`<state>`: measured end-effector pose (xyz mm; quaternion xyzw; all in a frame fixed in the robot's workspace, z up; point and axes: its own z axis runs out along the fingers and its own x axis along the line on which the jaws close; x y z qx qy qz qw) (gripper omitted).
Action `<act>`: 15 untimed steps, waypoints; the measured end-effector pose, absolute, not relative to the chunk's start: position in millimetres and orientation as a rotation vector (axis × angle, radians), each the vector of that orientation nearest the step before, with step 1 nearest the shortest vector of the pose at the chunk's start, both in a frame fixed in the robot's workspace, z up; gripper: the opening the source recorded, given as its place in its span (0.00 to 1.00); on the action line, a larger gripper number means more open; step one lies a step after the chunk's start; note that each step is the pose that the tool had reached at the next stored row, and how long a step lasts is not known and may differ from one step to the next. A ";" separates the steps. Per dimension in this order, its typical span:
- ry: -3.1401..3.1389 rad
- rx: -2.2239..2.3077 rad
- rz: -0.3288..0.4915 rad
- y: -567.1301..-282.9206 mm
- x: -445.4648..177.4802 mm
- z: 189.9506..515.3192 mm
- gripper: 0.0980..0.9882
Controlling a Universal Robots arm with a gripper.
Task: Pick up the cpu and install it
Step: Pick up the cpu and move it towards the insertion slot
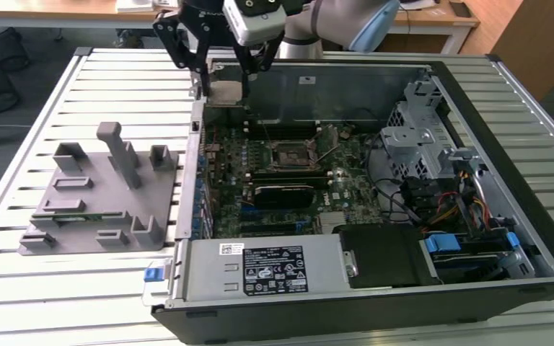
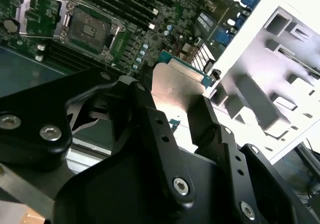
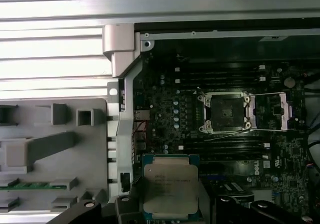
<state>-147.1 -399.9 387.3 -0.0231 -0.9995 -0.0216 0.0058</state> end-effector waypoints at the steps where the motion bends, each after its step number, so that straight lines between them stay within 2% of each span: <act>1: -3.129 -0.072 -0.068 -399.9 -144.2 387.2 0.48; 15: -3.128 -0.075 -0.068 -399.3 -99.1 386.9 0.48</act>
